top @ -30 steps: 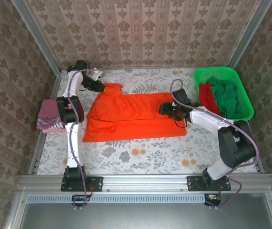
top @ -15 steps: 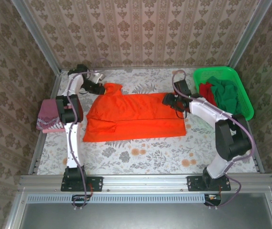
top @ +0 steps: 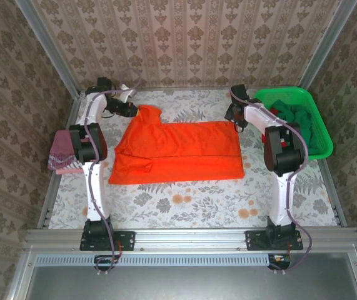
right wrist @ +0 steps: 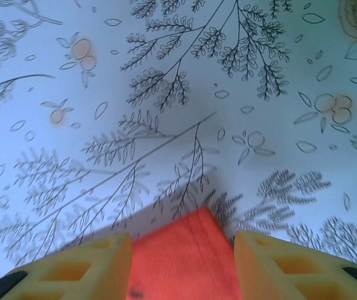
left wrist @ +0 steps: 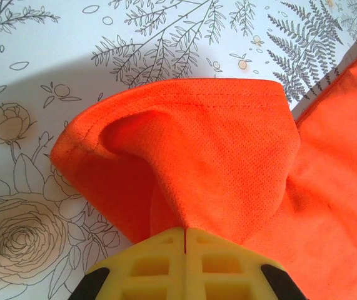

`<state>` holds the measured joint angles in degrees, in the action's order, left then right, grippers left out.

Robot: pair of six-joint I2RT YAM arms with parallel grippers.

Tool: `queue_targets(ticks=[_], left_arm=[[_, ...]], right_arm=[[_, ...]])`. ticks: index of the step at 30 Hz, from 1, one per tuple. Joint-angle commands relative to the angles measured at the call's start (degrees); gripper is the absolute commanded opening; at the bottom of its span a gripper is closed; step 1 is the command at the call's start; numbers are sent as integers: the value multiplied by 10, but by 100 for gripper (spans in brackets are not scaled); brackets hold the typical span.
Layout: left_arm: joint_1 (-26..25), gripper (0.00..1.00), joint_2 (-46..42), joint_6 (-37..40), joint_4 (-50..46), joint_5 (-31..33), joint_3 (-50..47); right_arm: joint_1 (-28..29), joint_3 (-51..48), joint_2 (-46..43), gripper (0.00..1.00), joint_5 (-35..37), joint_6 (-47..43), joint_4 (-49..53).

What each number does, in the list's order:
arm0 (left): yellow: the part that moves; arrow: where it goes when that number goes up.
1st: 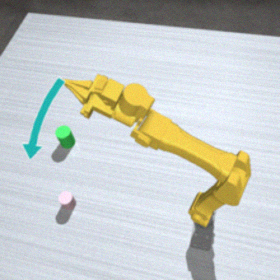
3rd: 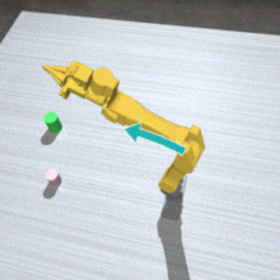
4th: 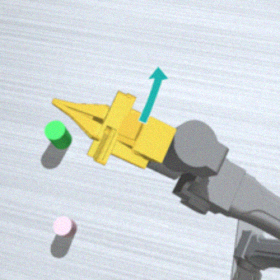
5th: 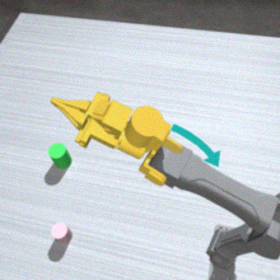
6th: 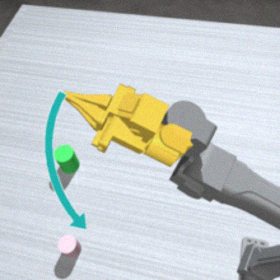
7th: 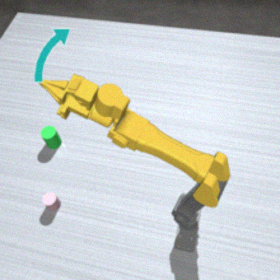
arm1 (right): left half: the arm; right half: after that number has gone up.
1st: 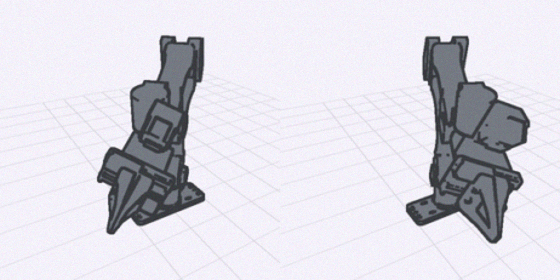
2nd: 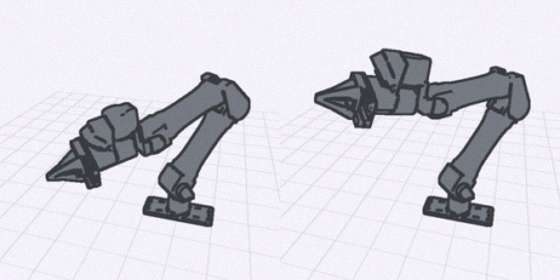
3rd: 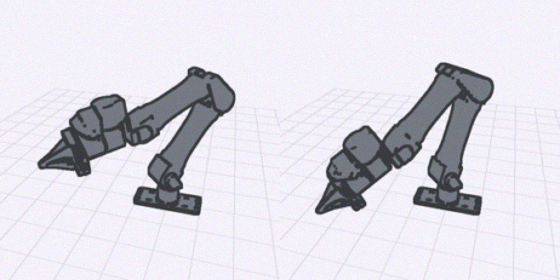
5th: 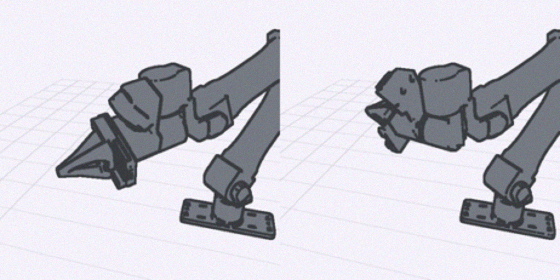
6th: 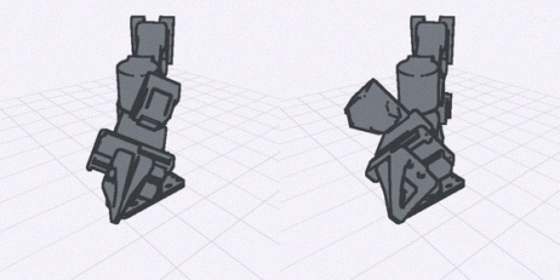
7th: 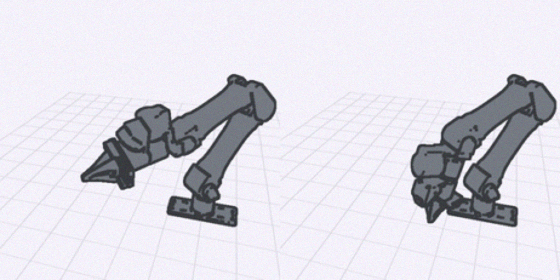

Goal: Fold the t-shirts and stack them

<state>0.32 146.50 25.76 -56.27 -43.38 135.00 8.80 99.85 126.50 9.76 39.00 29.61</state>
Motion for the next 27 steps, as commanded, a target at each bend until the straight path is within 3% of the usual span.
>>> queue_targets(ticks=[1, 8, 10, 13, 15, 27], left_arm=[[2, 0, -21, 16, -1, -22, -6], [2, 0, -19, 14, 4, -26, -7], [2, 0, -19, 14, 4, -26, -7], [2, 0, -21, 15, 3, -27, -6], [2, 0, -24, 20, 2, -37, -7], [-3, 0, -125, 26, 21, -55, -80]], right_arm=[[-3, 50, 37, 47, 14, -11, 59], [-14, 75, 72, 38, -4, -6, 65], [-16, 75, 74, 29, -9, -6, 66], [-16, 75, 67, 8, -12, -10, 63], [-16, 72, 57, 0, -18, -20, 54], [-13, -81, -70, 0, -58, -71, -81]])
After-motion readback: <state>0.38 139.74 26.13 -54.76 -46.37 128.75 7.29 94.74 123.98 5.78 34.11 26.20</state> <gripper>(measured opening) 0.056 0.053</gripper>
